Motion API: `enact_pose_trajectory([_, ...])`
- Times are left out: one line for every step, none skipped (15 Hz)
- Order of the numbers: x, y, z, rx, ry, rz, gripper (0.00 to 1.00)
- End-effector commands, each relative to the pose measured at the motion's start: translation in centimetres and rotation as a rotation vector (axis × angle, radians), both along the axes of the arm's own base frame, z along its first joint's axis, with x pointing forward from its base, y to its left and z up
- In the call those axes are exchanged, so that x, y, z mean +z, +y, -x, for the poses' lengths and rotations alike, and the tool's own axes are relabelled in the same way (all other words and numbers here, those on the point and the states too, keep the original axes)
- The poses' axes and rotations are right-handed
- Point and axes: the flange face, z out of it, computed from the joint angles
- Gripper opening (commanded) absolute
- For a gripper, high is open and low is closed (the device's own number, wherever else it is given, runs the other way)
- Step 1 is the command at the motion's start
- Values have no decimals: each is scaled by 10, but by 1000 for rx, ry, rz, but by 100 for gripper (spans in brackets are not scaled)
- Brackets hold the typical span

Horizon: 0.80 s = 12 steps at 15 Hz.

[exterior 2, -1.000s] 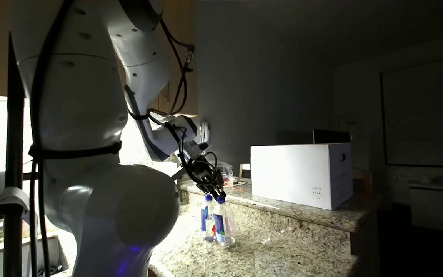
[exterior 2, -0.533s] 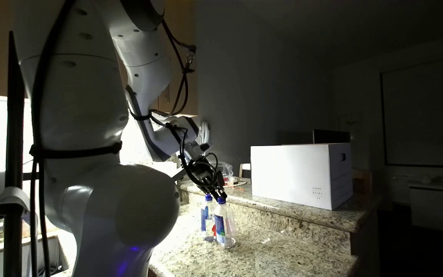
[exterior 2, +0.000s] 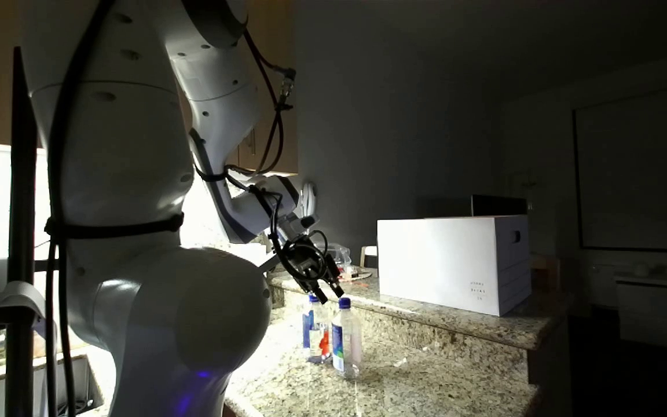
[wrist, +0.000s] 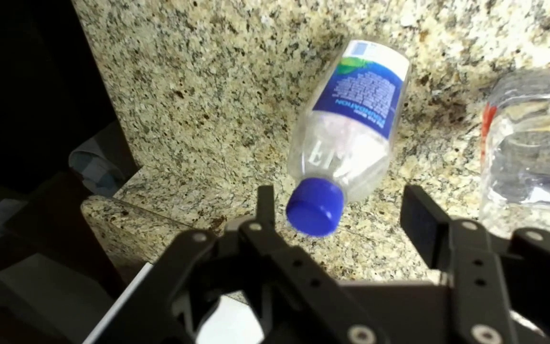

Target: Remove the water bottles from the box and put them on the counter

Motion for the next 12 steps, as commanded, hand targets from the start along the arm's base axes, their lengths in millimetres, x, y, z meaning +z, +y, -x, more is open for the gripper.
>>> enact_pose_trajectory([-2,2,3,13,-29,-12,98])
enact_pose_trajectory([-1,2,3,15,-31,-14,99])
enact_pose_trajectory([0,3,3,17,-33,-14,100])
enact_pose_trajectory([0,3,2,18,-35,-15,100])
enact_pose_trajectory([1,3,2,20,-38,-15,100])
enact_pose_trajectory([3,2,1,21,-43,-12,100])
enact_pose_trajectory([7,2,0,24,-47,-11,100])
enact_pose_trajectory([11,0,-2,23,-51,-14,100])
enact_pose_trajectory([20,-3,-5,18,-59,-23,100])
enact_pose_trajectory([27,-5,-8,12,-68,-31,100])
enact_pose_trajectory([38,-9,-12,2,-84,-37,100])
enact_pose_trajectory([51,-14,-16,-6,-100,-47,100])
